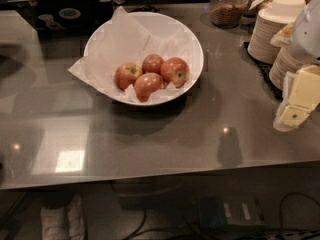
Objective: Pick apple from white bowl
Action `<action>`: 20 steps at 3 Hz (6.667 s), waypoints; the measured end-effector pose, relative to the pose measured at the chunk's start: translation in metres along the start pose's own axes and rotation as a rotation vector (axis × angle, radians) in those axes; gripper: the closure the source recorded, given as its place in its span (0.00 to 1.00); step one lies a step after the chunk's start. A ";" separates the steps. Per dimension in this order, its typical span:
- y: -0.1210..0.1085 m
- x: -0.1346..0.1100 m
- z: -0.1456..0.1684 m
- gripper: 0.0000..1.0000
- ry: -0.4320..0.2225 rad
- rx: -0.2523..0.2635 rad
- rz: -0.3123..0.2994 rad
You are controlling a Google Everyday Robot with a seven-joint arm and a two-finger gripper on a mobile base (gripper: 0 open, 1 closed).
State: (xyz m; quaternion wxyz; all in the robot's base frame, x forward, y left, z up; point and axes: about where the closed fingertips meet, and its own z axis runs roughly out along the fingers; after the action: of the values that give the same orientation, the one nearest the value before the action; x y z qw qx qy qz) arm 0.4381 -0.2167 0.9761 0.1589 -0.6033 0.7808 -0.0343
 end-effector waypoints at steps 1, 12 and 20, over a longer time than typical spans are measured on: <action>0.000 0.000 0.000 0.00 0.000 0.000 0.000; -0.099 -0.148 0.064 0.21 -0.491 0.065 -0.247; -0.098 -0.183 0.149 0.26 -0.494 -0.167 -0.236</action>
Offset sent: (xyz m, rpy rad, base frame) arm 0.0095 0.0049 0.0000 -0.0156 -0.0304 0.0114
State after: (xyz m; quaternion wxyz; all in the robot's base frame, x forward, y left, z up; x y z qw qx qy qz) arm 0.6129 -0.0480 0.8973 0.2891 -0.6912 0.6427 0.1599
